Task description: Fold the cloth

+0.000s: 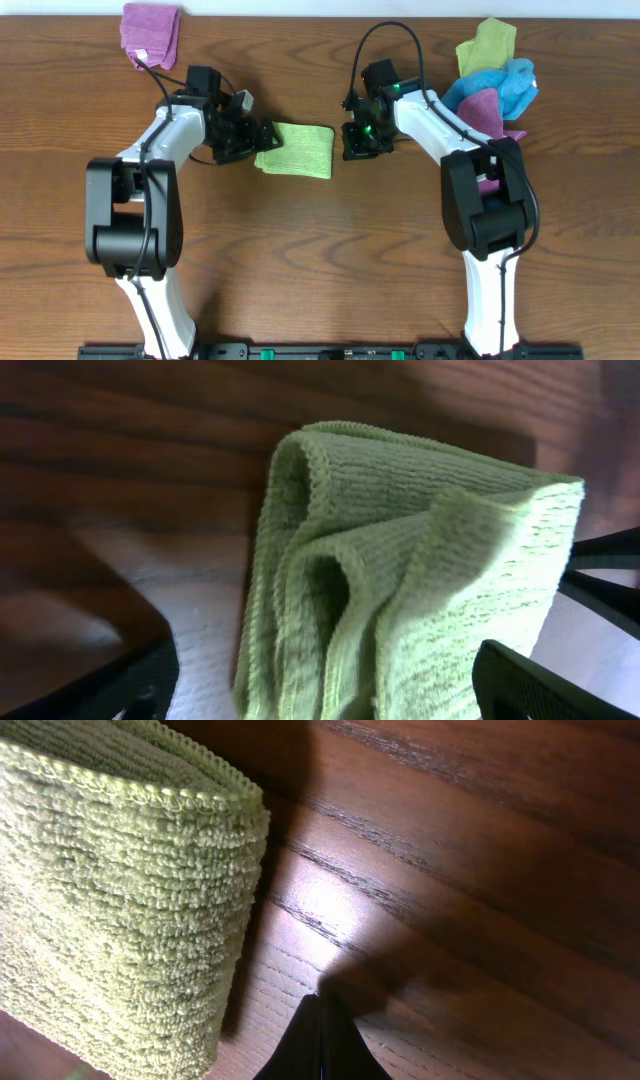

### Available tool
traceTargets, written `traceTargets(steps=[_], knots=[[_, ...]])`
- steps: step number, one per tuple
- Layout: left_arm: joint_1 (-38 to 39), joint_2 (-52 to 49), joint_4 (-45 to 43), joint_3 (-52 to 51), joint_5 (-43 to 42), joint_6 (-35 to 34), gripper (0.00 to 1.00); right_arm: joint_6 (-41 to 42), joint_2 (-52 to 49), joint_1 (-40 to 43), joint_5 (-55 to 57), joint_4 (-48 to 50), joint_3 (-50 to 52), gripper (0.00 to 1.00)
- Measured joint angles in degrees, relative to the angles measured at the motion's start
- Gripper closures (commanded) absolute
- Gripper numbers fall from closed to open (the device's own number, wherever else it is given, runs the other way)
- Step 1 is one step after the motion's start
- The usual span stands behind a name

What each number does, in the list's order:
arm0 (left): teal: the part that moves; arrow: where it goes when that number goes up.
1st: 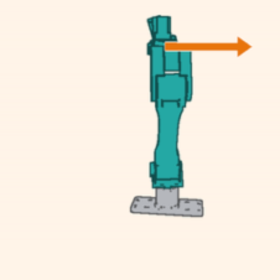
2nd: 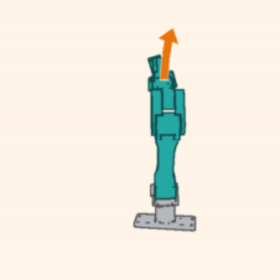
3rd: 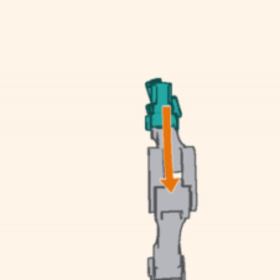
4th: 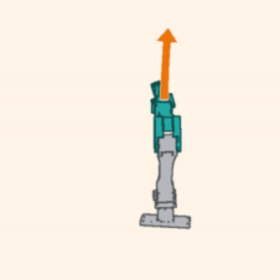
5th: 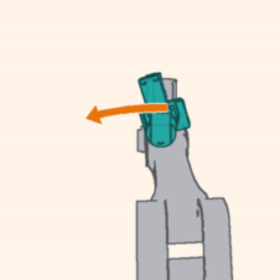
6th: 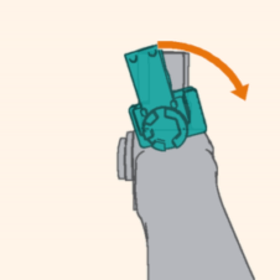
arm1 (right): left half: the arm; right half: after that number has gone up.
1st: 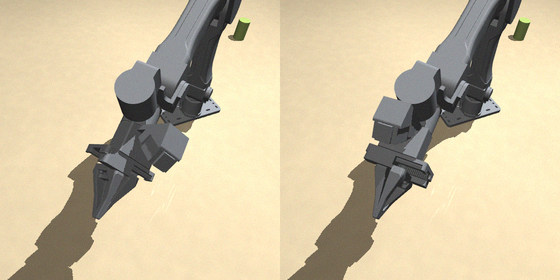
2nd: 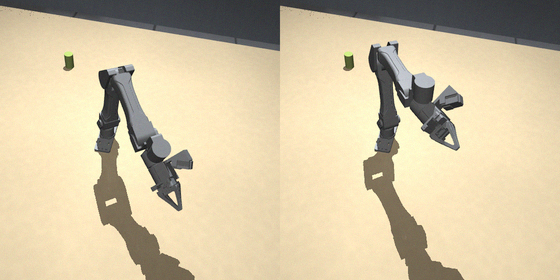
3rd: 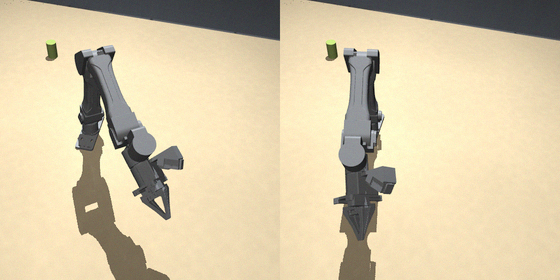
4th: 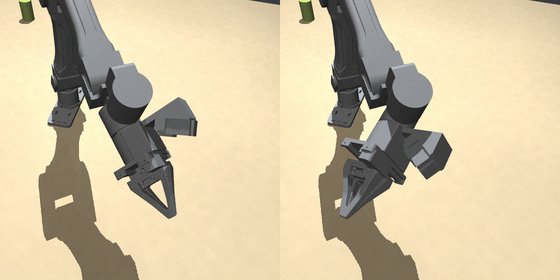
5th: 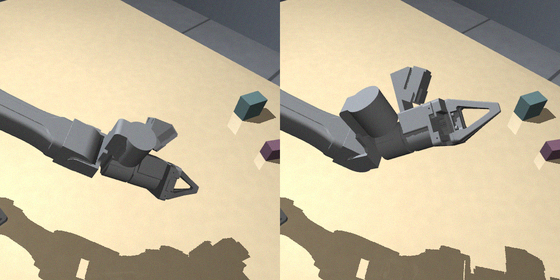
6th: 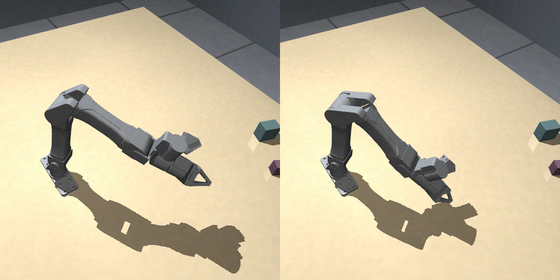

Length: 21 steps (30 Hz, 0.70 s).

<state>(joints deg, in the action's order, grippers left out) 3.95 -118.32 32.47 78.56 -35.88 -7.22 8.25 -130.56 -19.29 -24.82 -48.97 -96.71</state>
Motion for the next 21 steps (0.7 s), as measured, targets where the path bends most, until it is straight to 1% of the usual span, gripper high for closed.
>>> traceTargets(steps=[7, 8, 9, 10, 11, 12, 13, 14, 15, 21], knots=[[0.0, -1.92, -1.62, 0.26, -8.09, -0.09, 0.05, -0.61, 0.0, 0.0, -0.02, -0.04, 0.0, 0.99], [0.02, -2.25, -1.66, 0.37, -9.22, -0.09, 0.04, -0.66, 0.0, 0.0, 0.02, -0.04, 0.0, 0.99], [0.09, -2.49, -1.66, 0.5, -10.14, -0.09, 0.0, -0.7, 0.0, 0.0, 0.02, -0.02, 0.0, 0.99], [0.17, -2.8, -1.7, 0.63, -11.19, -0.04, 0.09, -0.72, 0.0, 0.0, 0.02, -0.02, 0.0, 0.99], [0.37, -3.06, -1.68, 0.83, -12.15, -0.48, 0.25, -0.79, 0.0, 0.0, 0.0, -0.02, 0.0, 0.98], [0.7, -3.63, -1.75, 0.85, -12.28, -0.24, 0.53, -0.87, 0.0, 0.0, 0.02, -0.02, 0.0, 0.99], [0.98, -4.33, -1.84, 0.81, -13.18, -0.42, 0.75, -0.87, 0.0, 0.02, 0.0, -0.02, 0.0, 0.99], [1.33, -4.81, -1.84, 0.74, -13.05, -0.28, 0.9, -0.9, -0.02, 0.09, 0.02, -0.02, 0.0, 0.99], [1.53, -5.29, -1.86, 0.59, -12.83, -0.28, 0.94, -0.9, 0.0, 0.11, 0.0, -0.02, 0.0, 0.99], [1.86, -6.84, -3.54, -0.02, -13.38, -0.87, 0.94, -1.01, 0.0, 0.59, 0.02, -0.81, -0.11, 0.99]])
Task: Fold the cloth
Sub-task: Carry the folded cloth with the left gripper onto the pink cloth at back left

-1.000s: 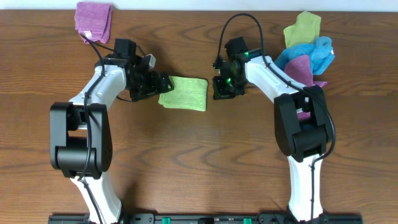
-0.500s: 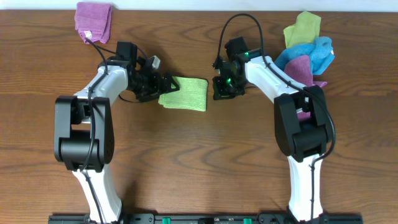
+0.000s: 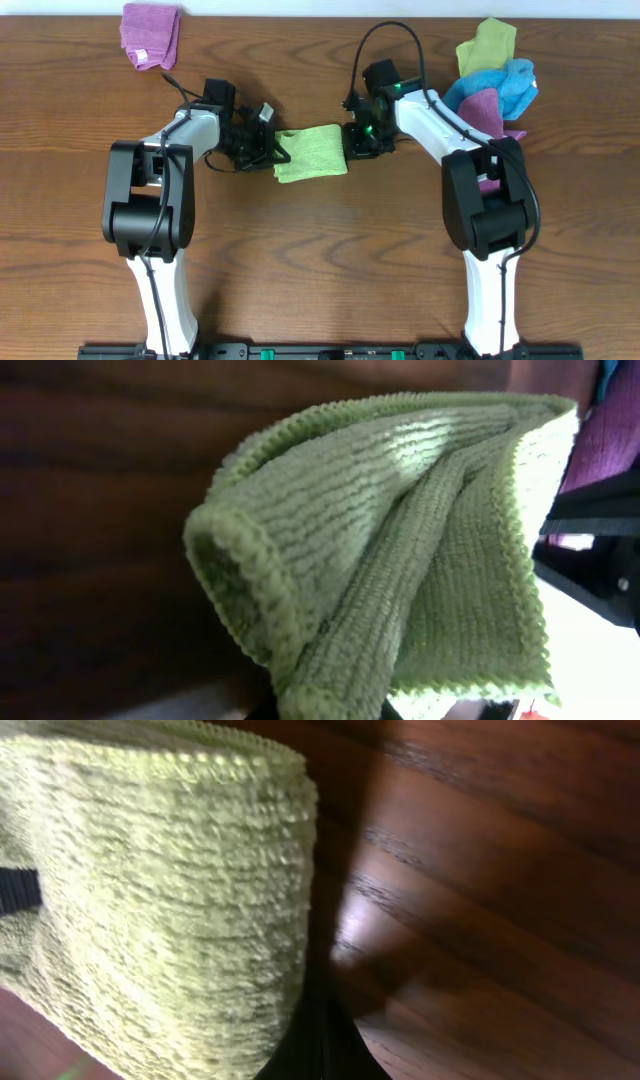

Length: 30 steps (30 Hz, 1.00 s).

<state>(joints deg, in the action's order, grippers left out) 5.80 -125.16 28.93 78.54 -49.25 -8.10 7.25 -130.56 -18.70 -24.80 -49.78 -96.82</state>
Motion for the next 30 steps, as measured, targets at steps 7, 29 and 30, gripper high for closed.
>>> traceTargets(steps=[7, 29, 30], knots=[[-2.54, -1.14, -3.48, 7.76, -1.11, -3.87, 0.94, -0.68, -0.04, 2.99, 0.46, -4.46, -1.86, 0.99], [-25.05, -12.52, -46.38, 36.94, 9.51, -53.02, 0.94, -1.84, 0.57, 4.94, 0.83, -9.16, -3.67, 0.99], [-24.79, -14.43, -49.46, 36.89, 9.99, -56.39, 0.94, -1.86, 0.57, 4.92, 0.81, -9.79, -3.67, 0.99]])
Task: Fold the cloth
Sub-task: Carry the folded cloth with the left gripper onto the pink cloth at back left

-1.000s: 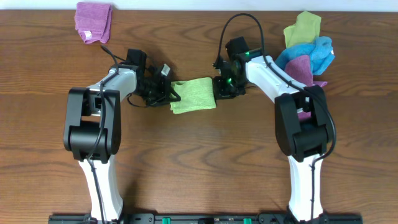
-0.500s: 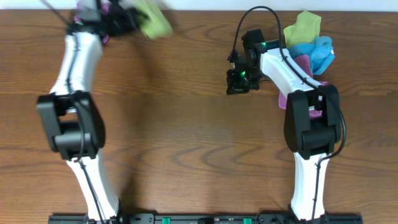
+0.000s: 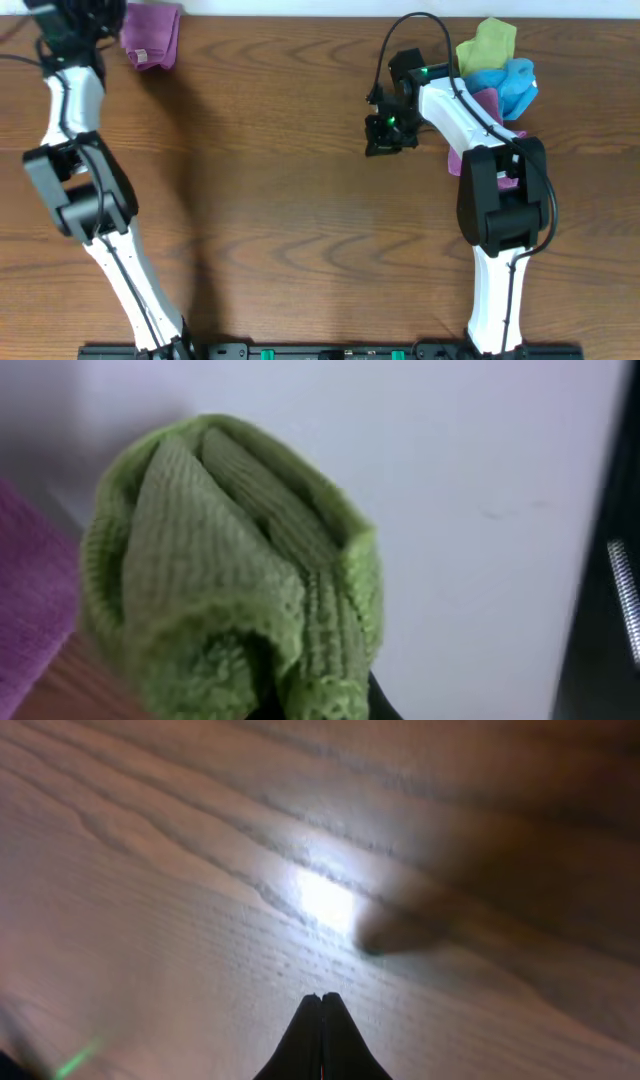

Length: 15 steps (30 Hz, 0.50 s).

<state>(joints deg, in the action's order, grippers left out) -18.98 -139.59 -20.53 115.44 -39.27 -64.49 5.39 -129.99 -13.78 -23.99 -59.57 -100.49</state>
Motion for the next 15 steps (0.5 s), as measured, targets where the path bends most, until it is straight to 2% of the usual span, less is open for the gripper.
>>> traceTargets(steps=[3, 5, 15], knots=[[0.46, -4.66, -8.79, -0.2, 1.25, -7.72, 0.94, 0.02, 0.0, -0.04, 0.02, -2.38, -0.02, 0.99], [0.46, -6.43, -11.34, -0.24, 2.25, -10.82, 0.94, 0.02, 0.0, -0.07, 0.02, -3.52, -0.02, 0.98], [0.37, -10.05, -10.93, -0.24, 4.76, -16.33, 0.94, 0.42, 0.0, -0.07, 0.02, -4.94, -0.02, 0.98]])
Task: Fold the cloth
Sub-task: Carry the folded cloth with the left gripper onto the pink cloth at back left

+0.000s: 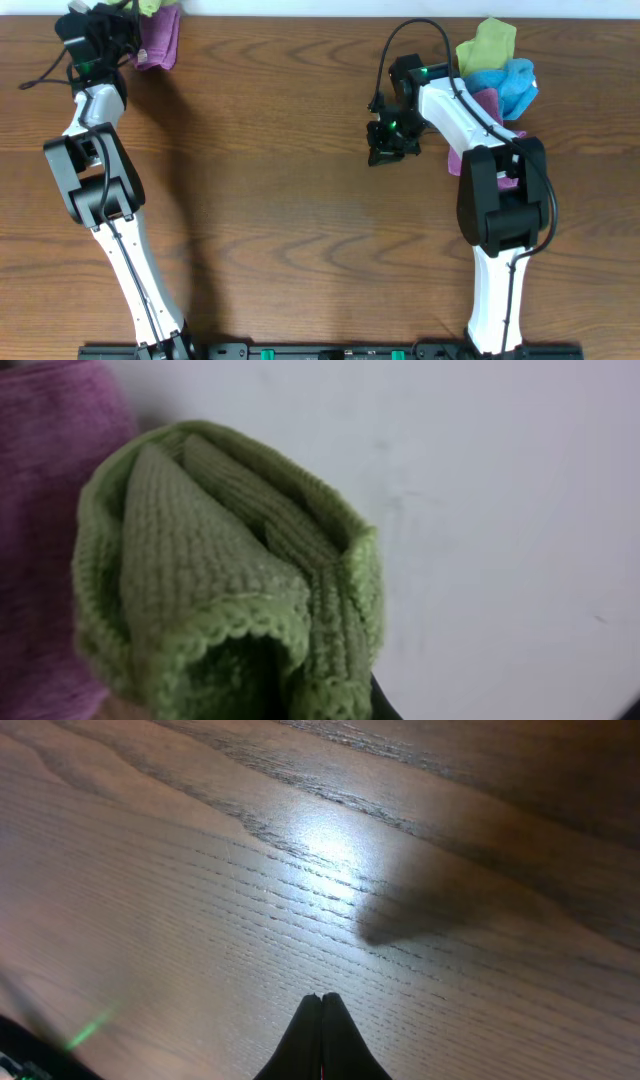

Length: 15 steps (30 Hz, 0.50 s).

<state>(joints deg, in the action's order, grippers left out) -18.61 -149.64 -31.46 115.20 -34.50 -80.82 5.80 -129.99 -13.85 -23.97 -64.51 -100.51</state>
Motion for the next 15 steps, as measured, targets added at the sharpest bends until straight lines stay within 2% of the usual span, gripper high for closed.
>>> traceTargets(steps=[7, 8, 10, 11, 15], knots=[[0.11, -0.31, 5.42, 0.0, 0.04, -0.28, 0.94, 1.03, 0.0, 0.0, -0.02, 0.0, 0.0, 0.98], [0.2, -0.31, 6.14, 0.0, -0.17, -0.33, 0.75, 1.16, 0.0, 0.0, -0.02, 0.0, 0.0, 0.99], [0.33, -0.35, 6.03, 0.0, -0.72, -0.22, 0.26, 1.22, 0.0, -0.02, -0.09, 0.0, 0.0, 0.99], [0.35, -0.37, 5.25, 0.0, -1.14, -0.42, 0.05, 1.22, 0.0, -0.04, -0.13, -0.04, 0.0, 0.99], [0.24, -0.37, 1.42, 0.0, -4.07, -1.01, 0.05, 1.25, 0.0, -0.39, -0.28, -0.37, 0.0, 0.99]])
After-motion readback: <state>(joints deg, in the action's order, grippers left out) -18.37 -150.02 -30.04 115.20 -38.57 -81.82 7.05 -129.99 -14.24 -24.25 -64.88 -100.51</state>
